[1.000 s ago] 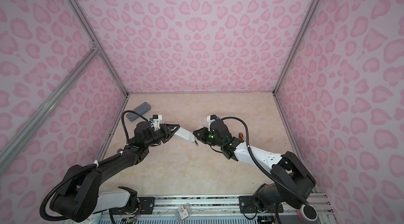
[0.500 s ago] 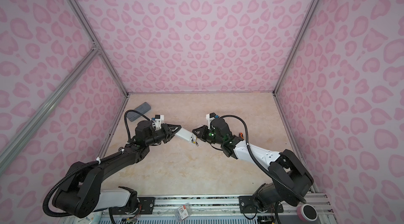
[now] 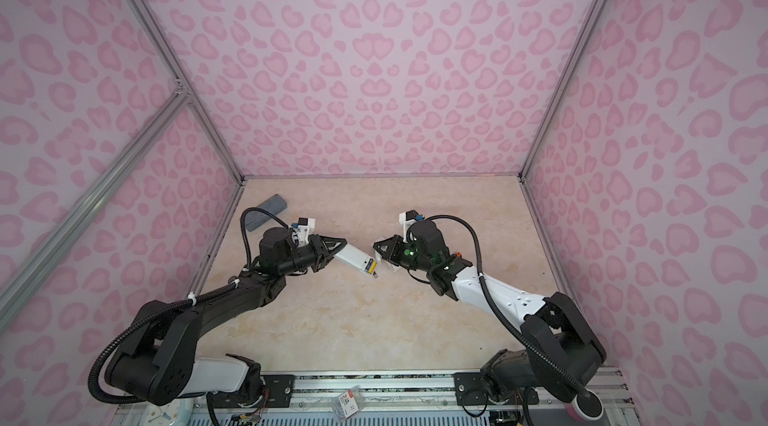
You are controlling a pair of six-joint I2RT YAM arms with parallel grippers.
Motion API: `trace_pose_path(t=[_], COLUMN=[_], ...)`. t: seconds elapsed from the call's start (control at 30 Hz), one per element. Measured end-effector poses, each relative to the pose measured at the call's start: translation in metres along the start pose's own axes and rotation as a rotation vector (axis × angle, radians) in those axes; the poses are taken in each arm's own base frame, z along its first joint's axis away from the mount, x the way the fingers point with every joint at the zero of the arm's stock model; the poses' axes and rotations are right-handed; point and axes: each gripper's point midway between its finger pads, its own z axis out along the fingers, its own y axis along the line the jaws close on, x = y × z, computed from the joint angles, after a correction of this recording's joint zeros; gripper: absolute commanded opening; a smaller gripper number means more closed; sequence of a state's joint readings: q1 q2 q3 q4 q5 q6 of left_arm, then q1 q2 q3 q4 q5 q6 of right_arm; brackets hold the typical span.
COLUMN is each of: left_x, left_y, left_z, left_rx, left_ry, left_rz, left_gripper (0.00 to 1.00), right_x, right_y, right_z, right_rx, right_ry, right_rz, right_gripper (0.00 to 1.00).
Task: Unload the batteries from the remote control
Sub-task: 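Release the remote with the right gripper and move it toward the screwdriver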
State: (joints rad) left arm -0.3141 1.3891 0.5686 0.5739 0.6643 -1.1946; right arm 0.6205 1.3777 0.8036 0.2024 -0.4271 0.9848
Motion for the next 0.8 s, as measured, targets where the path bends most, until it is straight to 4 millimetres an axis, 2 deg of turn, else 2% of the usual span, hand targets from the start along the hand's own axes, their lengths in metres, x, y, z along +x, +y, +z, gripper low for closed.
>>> trace_pose_path(t=[0.1, 0.37, 0.5, 0.67, 0.8], left_x=[-0.001, 0.004, 0.009, 0.016, 0.019], left_y=[0.007, 0.046, 0.061, 0.08, 0.09], left_z=[-0.003, -0.018, -0.021, -0.023, -0.025], left_rx=[-0.008, -0.083, -0.119, -0.172, -0.205], left_ry=[0.0, 0.005, 0.026, 0.056, 0.073], left_rz=[0.003, -0.033, -0.039, -0.039, -0.025], left_gripper=[0.03, 0.03, 0.03, 0.03, 0.03], right_x=[-0.002, 0.016, 0.018, 0.01, -0.015], right_y=[-0.012, -0.091, -0.116, -0.144, -0.158], right_z=[-0.006, -0.014, -0.009, -0.008, -0.017], right_rx=[0.089, 0.423, 0.544, 0.674, 0.757], right_ry=[-0.009, 0.072, 0.125, 0.167, 0.149], right_rz=[-0.07, -0.203, -0.253, -0.305, -0.325], right_gripper=[0.04, 0.04, 0.04, 0.03, 0.03])
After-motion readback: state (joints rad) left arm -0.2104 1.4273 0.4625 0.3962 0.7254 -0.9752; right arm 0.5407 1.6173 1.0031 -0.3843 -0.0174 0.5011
